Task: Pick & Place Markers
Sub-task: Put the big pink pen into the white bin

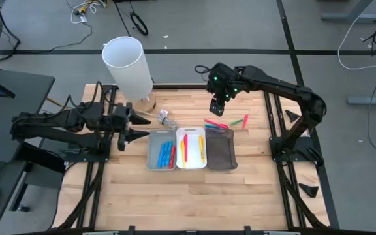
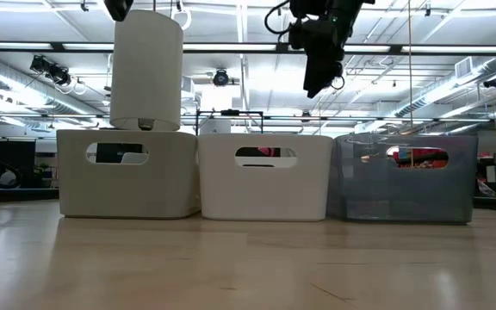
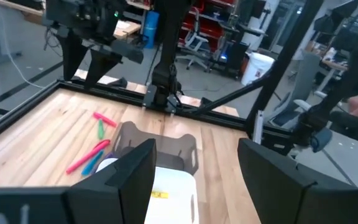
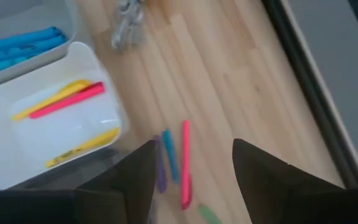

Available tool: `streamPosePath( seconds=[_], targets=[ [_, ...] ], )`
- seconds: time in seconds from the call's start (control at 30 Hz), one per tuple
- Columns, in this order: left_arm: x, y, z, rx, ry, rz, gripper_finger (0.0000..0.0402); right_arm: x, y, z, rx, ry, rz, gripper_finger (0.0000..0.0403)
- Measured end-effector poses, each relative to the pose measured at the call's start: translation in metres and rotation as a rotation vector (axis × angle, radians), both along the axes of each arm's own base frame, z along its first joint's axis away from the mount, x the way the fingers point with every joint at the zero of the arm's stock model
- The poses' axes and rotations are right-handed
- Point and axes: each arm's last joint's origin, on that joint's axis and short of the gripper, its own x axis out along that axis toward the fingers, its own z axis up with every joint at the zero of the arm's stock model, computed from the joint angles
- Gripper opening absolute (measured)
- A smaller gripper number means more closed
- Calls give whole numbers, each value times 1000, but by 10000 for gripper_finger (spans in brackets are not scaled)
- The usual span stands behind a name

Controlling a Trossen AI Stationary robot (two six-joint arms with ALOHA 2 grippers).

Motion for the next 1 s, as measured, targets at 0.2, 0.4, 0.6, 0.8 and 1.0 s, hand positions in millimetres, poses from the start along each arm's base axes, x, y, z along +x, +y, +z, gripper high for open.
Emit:
streamPosePath(
  seconds=[0.2,0.4,0.6,0.8,1.0],
  targets=[
    [3,1,-1,-22,9,29,232,1,-11,-9,2,37,-2,208],
    [6,1,-4,-22,27,29,232,11,-22,-33,43,122,-15,208],
    [10,0,-6,-22,38,29,232,27,-30,-65,90,206,-39,208],
    [12,0,-7,-21,46,29,232,40,-36,-100,134,296,-45,208],
    [12,0,-7,-21,50,29,232,49,-41,-129,166,368,-41,208]
  ],
)
